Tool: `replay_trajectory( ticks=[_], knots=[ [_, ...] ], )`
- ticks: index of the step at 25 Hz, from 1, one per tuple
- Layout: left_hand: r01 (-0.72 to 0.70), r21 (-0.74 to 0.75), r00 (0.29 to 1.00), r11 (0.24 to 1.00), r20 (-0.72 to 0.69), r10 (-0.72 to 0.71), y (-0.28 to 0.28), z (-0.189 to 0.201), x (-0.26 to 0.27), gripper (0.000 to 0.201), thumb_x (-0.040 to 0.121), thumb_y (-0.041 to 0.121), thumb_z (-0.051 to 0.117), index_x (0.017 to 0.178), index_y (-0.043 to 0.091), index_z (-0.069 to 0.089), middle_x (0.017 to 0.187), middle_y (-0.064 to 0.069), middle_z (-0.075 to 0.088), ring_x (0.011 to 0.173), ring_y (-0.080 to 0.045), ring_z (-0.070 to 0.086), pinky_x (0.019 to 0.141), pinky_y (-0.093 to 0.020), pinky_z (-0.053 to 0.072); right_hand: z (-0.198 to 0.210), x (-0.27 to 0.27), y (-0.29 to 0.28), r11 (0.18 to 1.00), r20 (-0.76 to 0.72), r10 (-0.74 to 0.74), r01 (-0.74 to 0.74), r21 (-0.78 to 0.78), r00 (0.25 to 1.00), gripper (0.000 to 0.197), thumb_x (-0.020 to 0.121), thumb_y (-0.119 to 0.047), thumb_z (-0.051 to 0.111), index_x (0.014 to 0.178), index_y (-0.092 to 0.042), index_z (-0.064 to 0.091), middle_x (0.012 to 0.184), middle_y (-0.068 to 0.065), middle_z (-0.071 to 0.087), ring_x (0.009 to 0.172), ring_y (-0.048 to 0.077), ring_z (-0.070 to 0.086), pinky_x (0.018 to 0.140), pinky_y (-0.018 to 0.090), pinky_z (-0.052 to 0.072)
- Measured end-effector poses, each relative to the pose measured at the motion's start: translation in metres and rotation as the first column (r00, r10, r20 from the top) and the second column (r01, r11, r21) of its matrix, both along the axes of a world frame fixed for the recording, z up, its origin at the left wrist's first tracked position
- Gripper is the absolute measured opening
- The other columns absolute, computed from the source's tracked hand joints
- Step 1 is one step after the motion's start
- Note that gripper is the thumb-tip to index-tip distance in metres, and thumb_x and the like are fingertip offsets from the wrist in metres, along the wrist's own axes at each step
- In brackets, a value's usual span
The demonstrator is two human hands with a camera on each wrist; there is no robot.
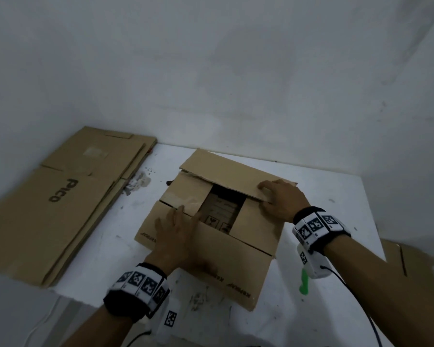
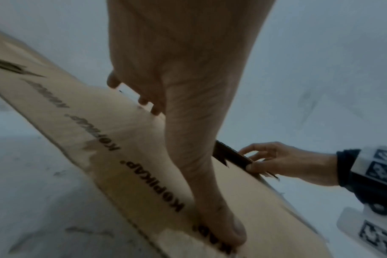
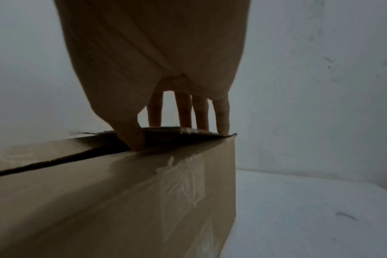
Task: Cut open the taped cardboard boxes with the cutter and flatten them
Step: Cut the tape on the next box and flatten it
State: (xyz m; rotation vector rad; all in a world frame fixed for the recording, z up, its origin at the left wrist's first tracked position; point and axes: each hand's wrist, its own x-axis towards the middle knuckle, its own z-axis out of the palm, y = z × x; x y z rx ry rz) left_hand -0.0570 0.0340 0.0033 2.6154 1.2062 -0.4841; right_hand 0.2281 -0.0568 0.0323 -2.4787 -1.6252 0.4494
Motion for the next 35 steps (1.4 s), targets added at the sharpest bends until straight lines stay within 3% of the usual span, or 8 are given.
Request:
replay_trajectory(
  ticks=[3, 7, 15, 19, 22, 25, 28, 35],
  knots=[
    [-0.007, -0.112, 0.997, 0.994, -0.080, -0.002, 0.023, 0.000, 0.007, 0.141, 0.044, 0.097, 0.061, 0.155, 0.043, -0.007, 0.162, -0.008, -0.026, 0.147, -0.039, -0.028, 0.113, -0.070, -0.003, 0.004, 0.004, -0.003, 1.000, -0.019, 0.004, -0.004, 0.015, 1.000, 0.052, 0.093, -0.043, 0.060, 0.141, -0.031, 0.047, 0.139, 0.004, 0.054, 0.122, 0.026, 0.054, 0.099, 0.038, 0.045],
    [-0.272, -0.127, 0.937, 0.954, 0.192, 0.293, 0.066, 0.005, 0.015, 0.140, 0.039, 0.101, 0.054, 0.155, 0.045, -0.001, 0.165, -0.003, -0.018, 0.150, -0.031, -0.021, 0.117, -0.067, -0.002, 0.023, 0.016, 0.004, 0.999, -0.042, 0.008, -0.010, -0.040, 0.999, 0.049, 0.096, -0.053, 0.054, 0.141, -0.034, 0.052, 0.139, 0.002, 0.059, 0.121, 0.026, 0.057, 0.097, 0.035, 0.044],
    [-0.331, -0.187, 0.941, 0.925, 0.011, 0.339, 0.078, 0.007, 0.030, 0.142, 0.047, 0.095, 0.063, 0.148, 0.049, -0.025, 0.164, -0.007, -0.014, 0.150, -0.039, 0.000, 0.111, -0.075, 0.007, 0.056, 0.074, 0.033, 0.961, -0.071, -0.228, 0.236, 0.146, 0.971, 0.043, 0.101, -0.053, 0.044, 0.103, -0.017, 0.067, 0.097, 0.013, 0.066, 0.098, 0.036, 0.062, 0.075, 0.037, 0.047],
    [-0.385, -0.212, 0.920, 0.898, -0.011, 0.392, 0.087, 0.007, 0.036, 0.138, 0.053, 0.088, 0.069, 0.144, 0.053, -0.029, 0.160, -0.010, -0.004, 0.146, -0.042, 0.009, 0.106, -0.079, 0.013, 0.039, 0.083, 0.051, 0.893, 0.128, -0.436, 0.411, 0.184, 0.891, 0.051, 0.095, -0.021, 0.057, 0.142, -0.017, 0.038, 0.140, 0.023, 0.040, 0.126, 0.041, 0.042, 0.095, 0.051, 0.042],
    [-0.381, -0.212, 0.922, 0.900, -0.018, 0.386, 0.088, 0.004, 0.037, 0.133, 0.061, 0.082, 0.069, 0.145, 0.051, -0.029, 0.158, -0.011, -0.003, 0.144, -0.044, 0.010, 0.106, -0.077, 0.015, 0.015, 0.078, 0.054, 0.934, 0.267, -0.356, 0.336, 0.119, 0.896, 0.061, 0.090, -0.002, 0.052, 0.145, -0.022, 0.035, 0.156, 0.019, 0.022, 0.144, 0.039, 0.019, 0.109, 0.059, 0.028],
    [-0.384, -0.200, 0.921, 0.902, -0.017, 0.388, 0.089, 0.002, 0.039, 0.130, 0.065, 0.076, 0.070, 0.144, 0.050, -0.029, 0.158, -0.011, -0.003, 0.144, -0.044, 0.010, 0.107, -0.077, 0.016, -0.020, 0.066, 0.048, 0.961, 0.156, -0.267, 0.275, -0.030, 0.951, 0.025, 0.100, -0.018, 0.039, 0.122, -0.016, 0.052, 0.134, 0.014, 0.053, 0.122, 0.035, 0.050, 0.107, 0.056, 0.035],
    [-0.372, -0.188, 0.926, 0.909, -0.014, 0.376, 0.091, -0.002, 0.039, 0.127, 0.067, 0.074, 0.069, 0.145, 0.050, -0.029, 0.157, -0.011, -0.004, 0.143, -0.044, 0.010, 0.106, -0.076, 0.017, -0.035, 0.059, 0.031, 0.930, -0.134, -0.368, 0.364, -0.050, 0.920, 0.052, 0.103, -0.055, 0.027, 0.133, -0.024, 0.055, 0.131, 0.011, 0.062, 0.113, 0.034, 0.058, 0.101, 0.045, 0.044],
    [-0.359, -0.196, 0.933, 0.913, -0.033, 0.359, 0.094, -0.001, 0.037, 0.126, 0.068, 0.073, 0.068, 0.143, 0.050, -0.030, 0.158, -0.010, -0.004, 0.143, -0.045, 0.011, 0.106, -0.075, 0.020, -0.031, 0.048, 0.046, 0.917, 0.172, -0.283, 0.318, -0.240, 0.944, 0.084, 0.087, -0.077, 0.028, 0.140, -0.014, 0.042, 0.146, 0.020, 0.045, 0.143, 0.041, 0.023, 0.113, 0.068, 0.015]
  ],
)
